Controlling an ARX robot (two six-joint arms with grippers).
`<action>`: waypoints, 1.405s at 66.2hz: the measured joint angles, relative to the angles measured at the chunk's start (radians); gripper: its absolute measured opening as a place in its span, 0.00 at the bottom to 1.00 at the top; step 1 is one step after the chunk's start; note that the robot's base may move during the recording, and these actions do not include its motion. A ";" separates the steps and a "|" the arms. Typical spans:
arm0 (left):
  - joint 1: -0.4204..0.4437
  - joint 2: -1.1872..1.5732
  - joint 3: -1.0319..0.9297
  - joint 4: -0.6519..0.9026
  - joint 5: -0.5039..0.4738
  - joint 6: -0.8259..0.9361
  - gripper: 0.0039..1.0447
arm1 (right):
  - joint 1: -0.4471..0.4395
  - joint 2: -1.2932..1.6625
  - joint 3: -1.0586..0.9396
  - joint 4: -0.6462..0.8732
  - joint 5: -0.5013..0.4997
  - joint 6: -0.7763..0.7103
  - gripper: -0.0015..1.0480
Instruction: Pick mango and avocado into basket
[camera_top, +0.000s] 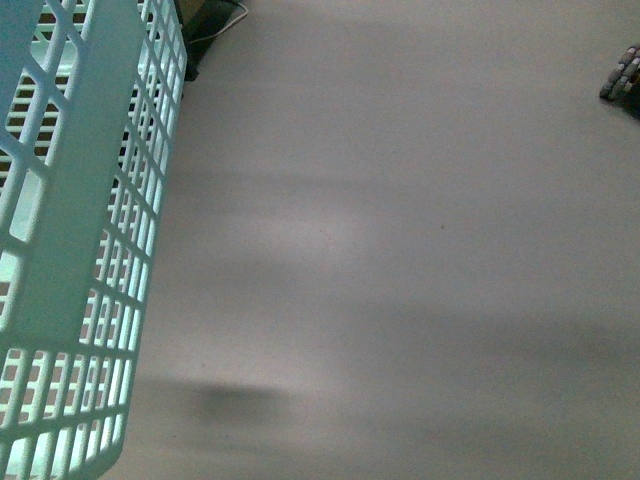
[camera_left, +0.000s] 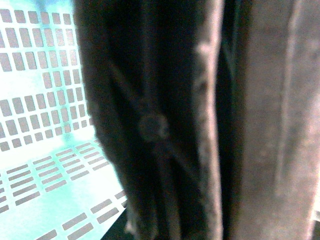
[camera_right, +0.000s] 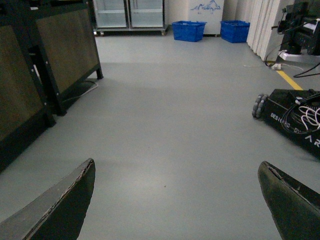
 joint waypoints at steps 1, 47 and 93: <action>0.000 0.000 0.000 0.000 0.000 0.000 0.13 | 0.000 0.000 0.000 0.000 0.000 0.000 0.92; 0.000 0.000 0.003 0.000 0.000 0.000 0.13 | 0.000 0.000 0.000 0.000 -0.001 0.000 0.92; 0.000 0.000 0.004 0.000 0.000 0.000 0.13 | 0.000 0.000 0.000 0.000 -0.001 0.000 0.92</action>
